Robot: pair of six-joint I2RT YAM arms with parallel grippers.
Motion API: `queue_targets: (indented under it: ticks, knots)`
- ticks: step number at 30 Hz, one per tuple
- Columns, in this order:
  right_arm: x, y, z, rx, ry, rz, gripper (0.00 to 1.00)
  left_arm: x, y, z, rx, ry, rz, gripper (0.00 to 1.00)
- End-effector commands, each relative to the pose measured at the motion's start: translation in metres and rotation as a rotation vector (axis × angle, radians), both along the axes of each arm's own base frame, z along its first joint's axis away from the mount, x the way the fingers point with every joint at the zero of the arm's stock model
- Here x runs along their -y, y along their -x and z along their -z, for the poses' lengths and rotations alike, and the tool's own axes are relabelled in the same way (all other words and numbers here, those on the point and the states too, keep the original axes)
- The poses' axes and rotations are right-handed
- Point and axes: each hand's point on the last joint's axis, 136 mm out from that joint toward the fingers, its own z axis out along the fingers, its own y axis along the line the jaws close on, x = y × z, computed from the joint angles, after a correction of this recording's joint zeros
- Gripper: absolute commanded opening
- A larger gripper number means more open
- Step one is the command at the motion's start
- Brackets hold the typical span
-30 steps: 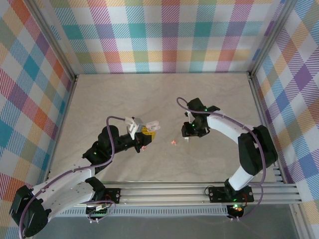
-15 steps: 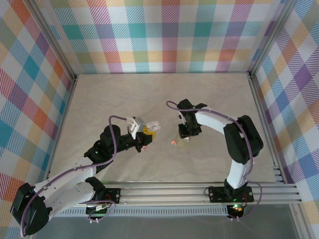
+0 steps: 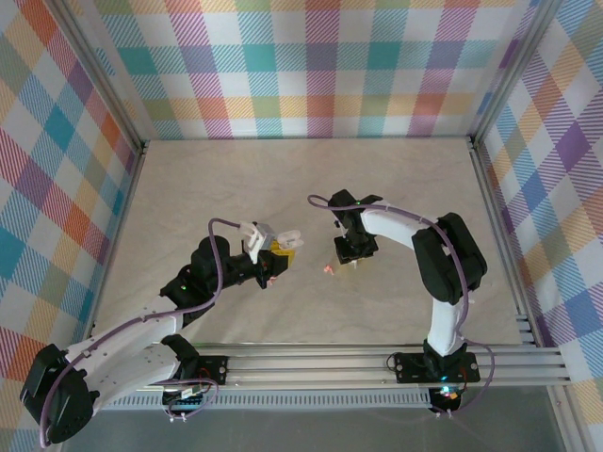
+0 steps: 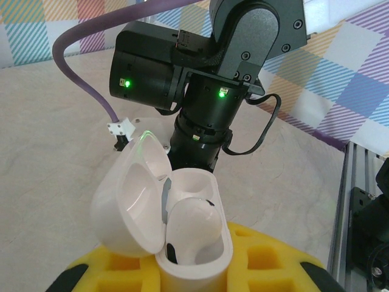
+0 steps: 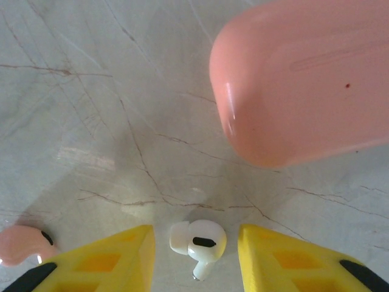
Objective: Insert wireless bluetooth earbuds into charging case
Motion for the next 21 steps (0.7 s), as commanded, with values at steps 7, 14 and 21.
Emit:
queue_targets:
  ticks: [7,14,21]
  knots:
    - [0.0,0.0,0.001,-0.01,0.032,-0.029,0.41,0.007,-0.001,-0.006,0.02,0.006,0.018,0.0]
    - [-0.001,0.0,0.007,-0.022,0.035,-0.031,0.4,0.007,-0.001,-0.006,0.022,0.004,0.018,0.0]
    - [-0.002,0.001,0.007,-0.024,0.03,-0.032,0.34,0.007,0.0,-0.005,0.017,0.004,0.024,0.0]
